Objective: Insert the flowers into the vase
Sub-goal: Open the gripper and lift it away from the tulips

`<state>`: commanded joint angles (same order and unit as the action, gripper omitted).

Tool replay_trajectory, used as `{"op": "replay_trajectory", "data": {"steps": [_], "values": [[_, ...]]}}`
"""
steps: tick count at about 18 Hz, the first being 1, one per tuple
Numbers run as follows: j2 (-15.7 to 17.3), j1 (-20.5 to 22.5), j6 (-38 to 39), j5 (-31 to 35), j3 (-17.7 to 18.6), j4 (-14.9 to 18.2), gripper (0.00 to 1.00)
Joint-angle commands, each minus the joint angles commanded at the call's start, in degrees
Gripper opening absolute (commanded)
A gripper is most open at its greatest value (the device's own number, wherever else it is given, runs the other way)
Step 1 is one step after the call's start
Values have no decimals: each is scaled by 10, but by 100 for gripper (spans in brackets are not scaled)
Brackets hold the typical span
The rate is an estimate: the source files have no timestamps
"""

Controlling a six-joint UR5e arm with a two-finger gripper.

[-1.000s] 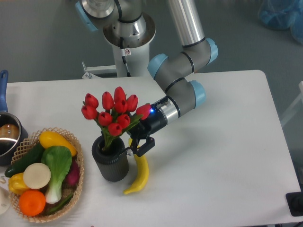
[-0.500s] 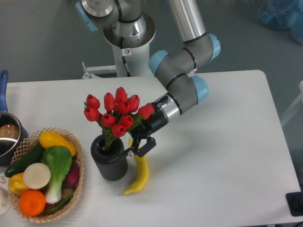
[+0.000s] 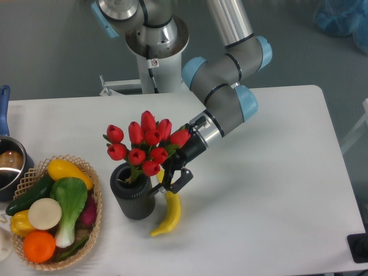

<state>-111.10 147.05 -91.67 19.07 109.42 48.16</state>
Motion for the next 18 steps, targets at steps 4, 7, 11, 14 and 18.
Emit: {"op": "replay_trajectory", "data": {"steps": [4, 7, 11, 14, 18], "values": [[2, 1, 26, -8, -7, 0, 100], [8, 6, 47, -6, -2, -3, 100], [18, 11, 47, -3, 2, -3, 100], [41, 34, 48, 22, 12, 1, 100], [79, 74, 48, 108, 14, 1, 100]]}}
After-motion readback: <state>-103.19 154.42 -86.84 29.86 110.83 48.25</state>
